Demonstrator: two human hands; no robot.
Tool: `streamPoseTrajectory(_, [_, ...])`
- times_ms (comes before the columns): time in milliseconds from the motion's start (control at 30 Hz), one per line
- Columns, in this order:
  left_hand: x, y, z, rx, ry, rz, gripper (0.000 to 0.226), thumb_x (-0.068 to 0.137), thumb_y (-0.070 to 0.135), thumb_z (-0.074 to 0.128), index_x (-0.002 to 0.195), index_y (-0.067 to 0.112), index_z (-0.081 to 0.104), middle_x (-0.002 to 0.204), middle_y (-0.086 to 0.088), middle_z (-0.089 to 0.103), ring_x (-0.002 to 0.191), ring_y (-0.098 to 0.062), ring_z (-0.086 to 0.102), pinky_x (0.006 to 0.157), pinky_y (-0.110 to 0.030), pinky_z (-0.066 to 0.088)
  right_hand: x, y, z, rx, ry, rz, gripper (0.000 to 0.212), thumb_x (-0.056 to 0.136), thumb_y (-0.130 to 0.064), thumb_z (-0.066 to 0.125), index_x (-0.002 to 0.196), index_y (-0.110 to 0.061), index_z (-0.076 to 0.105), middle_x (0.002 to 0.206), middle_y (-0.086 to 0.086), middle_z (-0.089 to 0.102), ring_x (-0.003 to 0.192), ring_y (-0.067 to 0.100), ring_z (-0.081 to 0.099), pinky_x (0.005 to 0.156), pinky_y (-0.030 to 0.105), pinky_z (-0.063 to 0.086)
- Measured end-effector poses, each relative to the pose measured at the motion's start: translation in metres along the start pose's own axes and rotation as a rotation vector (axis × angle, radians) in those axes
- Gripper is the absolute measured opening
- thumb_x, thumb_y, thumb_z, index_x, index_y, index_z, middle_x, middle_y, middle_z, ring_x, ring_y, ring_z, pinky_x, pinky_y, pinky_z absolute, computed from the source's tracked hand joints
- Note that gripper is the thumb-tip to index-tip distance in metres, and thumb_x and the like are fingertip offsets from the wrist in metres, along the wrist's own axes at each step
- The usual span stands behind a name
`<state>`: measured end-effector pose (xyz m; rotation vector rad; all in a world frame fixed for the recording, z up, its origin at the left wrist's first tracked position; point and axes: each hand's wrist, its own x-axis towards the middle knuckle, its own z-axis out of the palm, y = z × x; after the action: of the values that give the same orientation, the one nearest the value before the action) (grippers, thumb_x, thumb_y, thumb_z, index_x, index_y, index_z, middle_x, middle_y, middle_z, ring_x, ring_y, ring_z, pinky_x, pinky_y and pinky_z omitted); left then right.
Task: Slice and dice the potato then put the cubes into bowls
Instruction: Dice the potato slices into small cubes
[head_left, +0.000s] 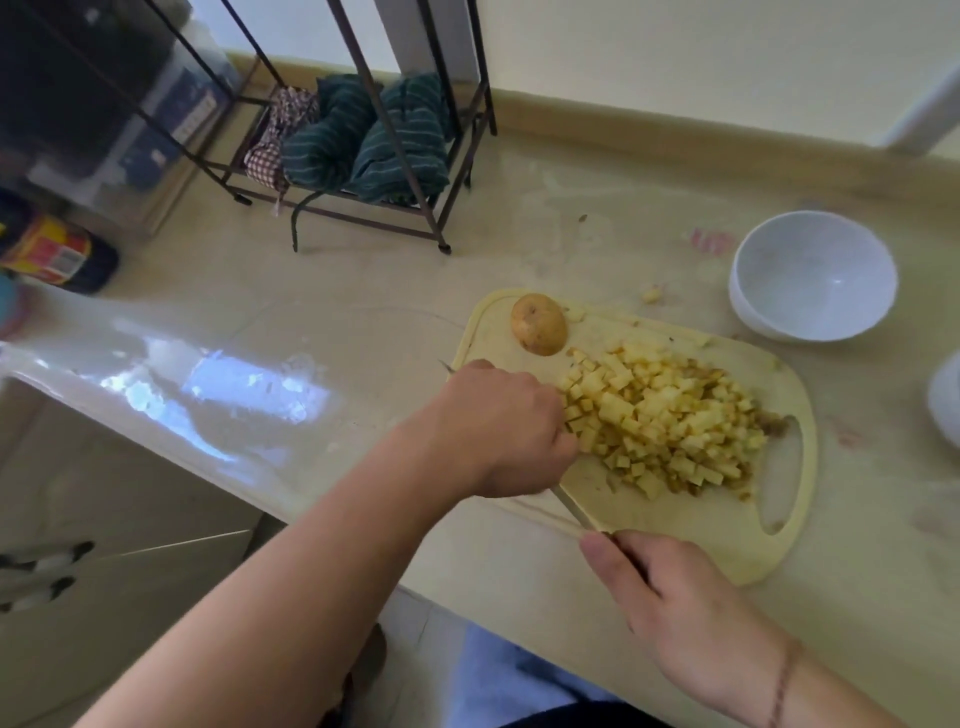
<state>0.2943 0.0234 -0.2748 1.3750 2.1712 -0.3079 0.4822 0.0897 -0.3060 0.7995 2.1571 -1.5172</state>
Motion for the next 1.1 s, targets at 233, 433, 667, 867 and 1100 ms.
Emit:
streamPoseTrajectory(233, [0.002,0.0,-0.004,0.092,-0.13,0.011,0.042,0.101,0.041,0.031,0.065,0.021,0.037,0.074,0.002,0.047,0.08,-0.021,0.046,0.111,-0.049,0.029,-0.011,0.004,-0.006,-0.016,0.011,0.015,0.066,0.07,-0.076,0.031,0.059,-0.015,0.051,0.054,-0.007,0.058,0.052,0.006,0.053,0.055,0.027,0.042])
streamPoseTrajectory(433, [-0.005,-0.008,-0.013,0.086,0.013,0.109,0.041,0.104,0.044,0.034,0.092,0.018,0.064,0.109,0.005,0.058,0.115,-0.019,0.05,0.114,-0.049,0.031,-0.025,0.013,-0.014,0.055,0.004,0.02,0.061,0.073,-0.074,0.036,0.062,-0.015,0.046,0.049,-0.007,0.049,0.048,0.004,0.048,0.051,0.019,0.034])
streamPoseTrajectory(667, [-0.041,-0.047,0.03,-0.498,1.338,0.054,0.017,0.093,0.002,0.056,0.081,-0.005,0.066,0.082,-0.015,0.062,0.077,-0.024,0.058,0.071,-0.032,0.049,-0.026,0.005,-0.009,0.346,-0.147,0.137,0.062,0.076,-0.073,0.041,0.061,-0.014,0.042,0.056,0.006,0.033,0.045,0.013,0.031,0.043,0.022,0.026])
streamPoseTrajectory(867, [-0.039,-0.027,0.136,-0.378,1.044,0.223,0.01,0.084,0.01,0.077,0.089,0.003,0.072,0.095,-0.015,0.069,0.091,-0.036,0.065,0.078,-0.043,0.054,-0.016,0.002,-0.006,0.18,-0.113,0.059,0.069,0.078,-0.078,0.031,0.063,-0.012,0.046,0.044,-0.001,0.042,0.038,0.004,0.038,0.042,0.013,0.029])
streamPoseTrajectory(1100, [-0.024,-0.018,0.155,-0.447,0.974,0.16,0.019,0.085,0.012,0.08,0.095,-0.003,0.076,0.107,-0.018,0.07,0.104,-0.038,0.065,0.087,-0.044,0.055,-0.015,0.011,-0.004,0.084,-0.065,0.049,0.085,0.06,-0.097,0.03,0.066,-0.013,0.045,0.045,-0.002,0.04,0.042,0.004,0.038,0.047,0.02,0.029])
